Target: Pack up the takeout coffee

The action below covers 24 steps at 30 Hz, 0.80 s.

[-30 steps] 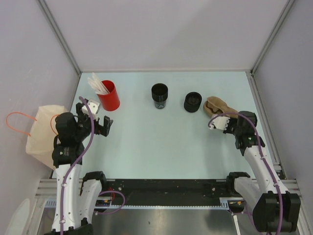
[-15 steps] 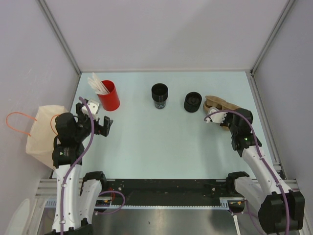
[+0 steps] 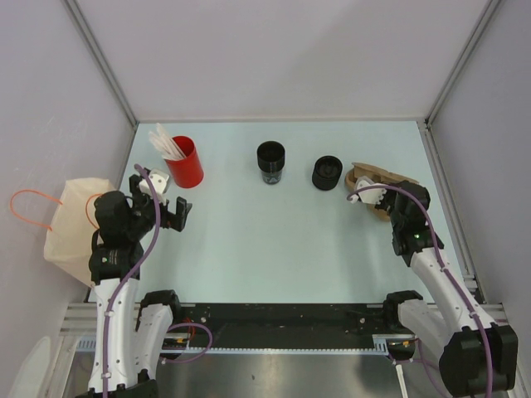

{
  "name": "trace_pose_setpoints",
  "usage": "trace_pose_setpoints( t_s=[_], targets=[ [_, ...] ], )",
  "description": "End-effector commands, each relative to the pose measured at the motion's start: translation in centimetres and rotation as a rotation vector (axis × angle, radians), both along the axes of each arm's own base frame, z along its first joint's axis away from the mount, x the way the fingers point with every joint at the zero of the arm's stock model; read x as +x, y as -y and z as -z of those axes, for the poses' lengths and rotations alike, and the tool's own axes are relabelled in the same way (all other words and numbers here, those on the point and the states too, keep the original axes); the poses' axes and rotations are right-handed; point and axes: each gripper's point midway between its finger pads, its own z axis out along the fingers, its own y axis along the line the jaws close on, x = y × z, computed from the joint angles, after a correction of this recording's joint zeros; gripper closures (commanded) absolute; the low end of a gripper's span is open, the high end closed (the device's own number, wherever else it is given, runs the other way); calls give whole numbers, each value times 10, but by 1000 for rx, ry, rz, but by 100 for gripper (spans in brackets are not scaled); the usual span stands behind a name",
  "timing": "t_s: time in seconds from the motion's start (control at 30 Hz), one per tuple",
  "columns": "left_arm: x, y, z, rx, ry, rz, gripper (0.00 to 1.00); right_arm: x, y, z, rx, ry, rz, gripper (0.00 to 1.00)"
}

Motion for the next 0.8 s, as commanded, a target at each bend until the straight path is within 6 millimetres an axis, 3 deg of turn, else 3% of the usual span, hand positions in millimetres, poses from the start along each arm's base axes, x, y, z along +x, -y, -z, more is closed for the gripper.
trace_pose_setpoints(
  t_s=[0.0, 0.13, 0.77],
  targets=[
    [1, 1, -9, -15, 36, 3, 1, 0, 3, -38, 24, 102, 32, 100],
    [1, 1, -8, -15, 34, 3, 1, -1, 5, -48, 27, 125, 43, 100],
    [2, 2, -7, -15, 32, 7, 1, -30, 6, -15, 47, -51, 28, 100]
  ],
)
